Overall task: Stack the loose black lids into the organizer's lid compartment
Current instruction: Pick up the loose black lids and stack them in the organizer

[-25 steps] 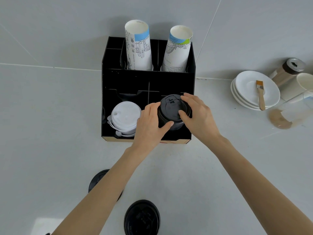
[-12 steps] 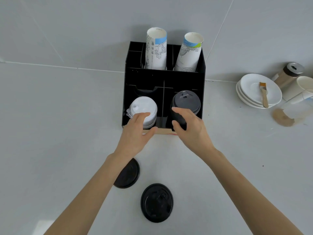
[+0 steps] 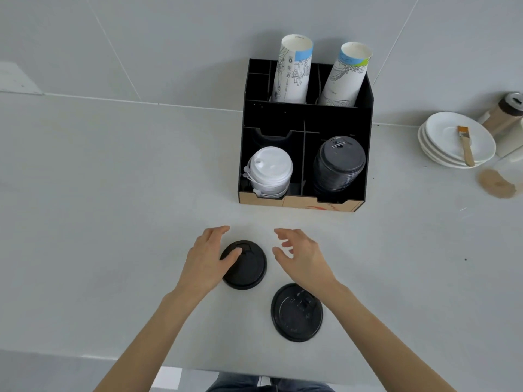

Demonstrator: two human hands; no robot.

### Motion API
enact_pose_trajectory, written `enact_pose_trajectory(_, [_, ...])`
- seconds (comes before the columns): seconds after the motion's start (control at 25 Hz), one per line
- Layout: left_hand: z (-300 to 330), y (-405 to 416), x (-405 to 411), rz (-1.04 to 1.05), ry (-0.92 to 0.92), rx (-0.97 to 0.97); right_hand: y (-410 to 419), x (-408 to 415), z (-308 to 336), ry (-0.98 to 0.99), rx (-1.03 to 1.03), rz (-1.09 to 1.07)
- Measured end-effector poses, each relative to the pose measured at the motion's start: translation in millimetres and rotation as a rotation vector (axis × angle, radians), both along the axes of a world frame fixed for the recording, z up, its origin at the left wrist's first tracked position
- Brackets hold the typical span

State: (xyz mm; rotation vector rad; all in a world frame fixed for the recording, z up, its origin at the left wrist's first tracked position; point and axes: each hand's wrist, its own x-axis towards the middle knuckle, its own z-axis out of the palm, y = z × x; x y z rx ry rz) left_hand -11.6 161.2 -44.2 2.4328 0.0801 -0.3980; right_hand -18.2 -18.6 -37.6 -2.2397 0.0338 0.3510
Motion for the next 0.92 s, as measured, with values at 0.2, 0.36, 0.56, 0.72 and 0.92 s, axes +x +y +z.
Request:
enact_pose_trajectory(0.2, [-12.4,12.1,-15.9,0.019,0.073,-0.013,17.5,-12.6,-11.4,0.078,-0.072,0.018])
enact_pose_trajectory(0.36, [-18.3,15.3,-24.8,0.033,0.086,-0.006,26.8,-17.3,-16.3,0.117,-0.14,0.011])
enact_pose_trajectory(0.56, [-18.7,10.0,-29.5,0.063,0.077,-0.104,31.9,-19.5,-18.4,0.12,-0.117,-0.019])
enact_pose_trajectory(0.72, [-15.3,1.4,-30.8,0.089,0.065,-0.153,31.3,-21.6,-15.8,0.103,-0.073,-0.081])
enact_pose_trajectory(0.92, [-3.2,-14.6,-26.1,0.091,-0.012,-0.195,15.4,-18.2,-8.1,0.056,-0.003,-0.161])
